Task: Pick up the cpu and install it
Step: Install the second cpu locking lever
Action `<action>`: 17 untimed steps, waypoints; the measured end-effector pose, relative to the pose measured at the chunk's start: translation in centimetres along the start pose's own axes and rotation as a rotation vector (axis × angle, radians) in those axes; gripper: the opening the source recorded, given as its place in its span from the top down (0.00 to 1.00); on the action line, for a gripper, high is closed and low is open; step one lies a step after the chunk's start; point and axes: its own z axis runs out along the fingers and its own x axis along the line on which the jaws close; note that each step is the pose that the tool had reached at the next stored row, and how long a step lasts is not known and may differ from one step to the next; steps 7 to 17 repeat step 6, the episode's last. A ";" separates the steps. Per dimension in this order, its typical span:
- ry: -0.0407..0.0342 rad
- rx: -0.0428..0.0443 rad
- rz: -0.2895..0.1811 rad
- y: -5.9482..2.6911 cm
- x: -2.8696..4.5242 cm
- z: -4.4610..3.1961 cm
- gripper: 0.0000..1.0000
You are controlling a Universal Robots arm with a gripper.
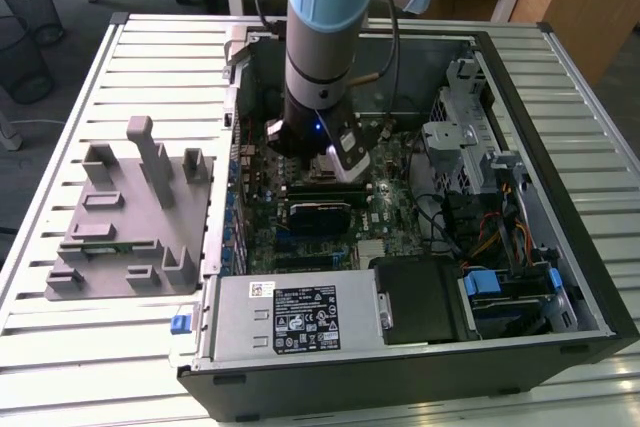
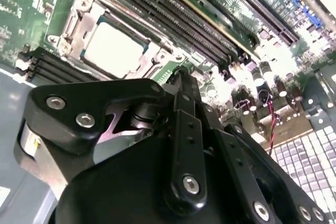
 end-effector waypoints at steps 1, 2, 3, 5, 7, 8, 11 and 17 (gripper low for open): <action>-0.0002 -0.0026 0.000 0.03 0.00 -0.10 0.89; -0.0005 -0.0050 0.000 0.06 0.00 -0.21 0.89; -0.0006 -0.0068 -0.001 0.09 0.01 -0.31 0.89; -0.0009 -0.0091 -0.001 0.14 0.01 -0.49 0.89; -0.0009 -0.0097 -0.001 0.17 0.01 -0.57 0.89; -0.0009 -0.0097 -0.001 0.17 0.01 -0.57 0.89; -0.0009 -0.0097 -0.001 0.17 0.01 -0.57 0.89; -0.0009 -0.0097 -0.001 0.17 0.01 -0.57 0.89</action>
